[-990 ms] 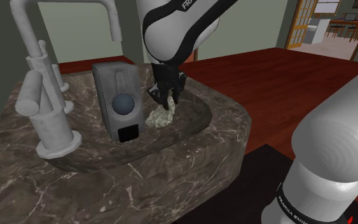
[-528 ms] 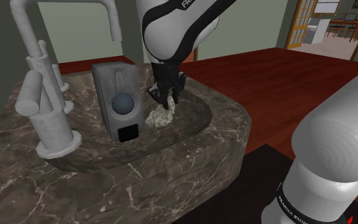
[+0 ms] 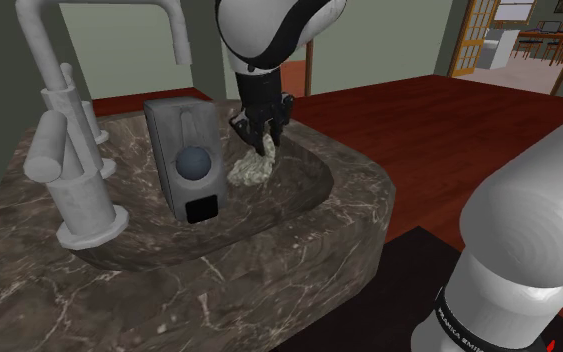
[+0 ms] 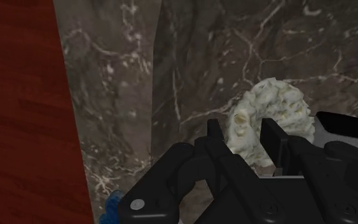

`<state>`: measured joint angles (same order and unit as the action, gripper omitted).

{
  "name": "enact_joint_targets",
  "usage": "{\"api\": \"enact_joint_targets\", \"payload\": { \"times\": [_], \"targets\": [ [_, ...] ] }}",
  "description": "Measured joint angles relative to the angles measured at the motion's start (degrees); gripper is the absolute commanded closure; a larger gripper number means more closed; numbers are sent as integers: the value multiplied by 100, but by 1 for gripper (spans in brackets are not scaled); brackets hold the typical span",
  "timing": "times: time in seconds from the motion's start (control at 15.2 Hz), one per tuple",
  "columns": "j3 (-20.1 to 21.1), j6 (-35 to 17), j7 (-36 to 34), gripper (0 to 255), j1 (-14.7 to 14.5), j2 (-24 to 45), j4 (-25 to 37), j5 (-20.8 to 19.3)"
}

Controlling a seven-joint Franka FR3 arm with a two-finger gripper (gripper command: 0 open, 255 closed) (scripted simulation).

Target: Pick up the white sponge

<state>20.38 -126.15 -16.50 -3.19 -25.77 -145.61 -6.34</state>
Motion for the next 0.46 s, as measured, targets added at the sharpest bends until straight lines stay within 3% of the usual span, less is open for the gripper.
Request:
{"api": "enact_joint_targets", "payload": {
  "times": [0.46],
  "targets": [
    [-90, 554, 166, 255, -35, -205, 370, 77]
  ]
}}
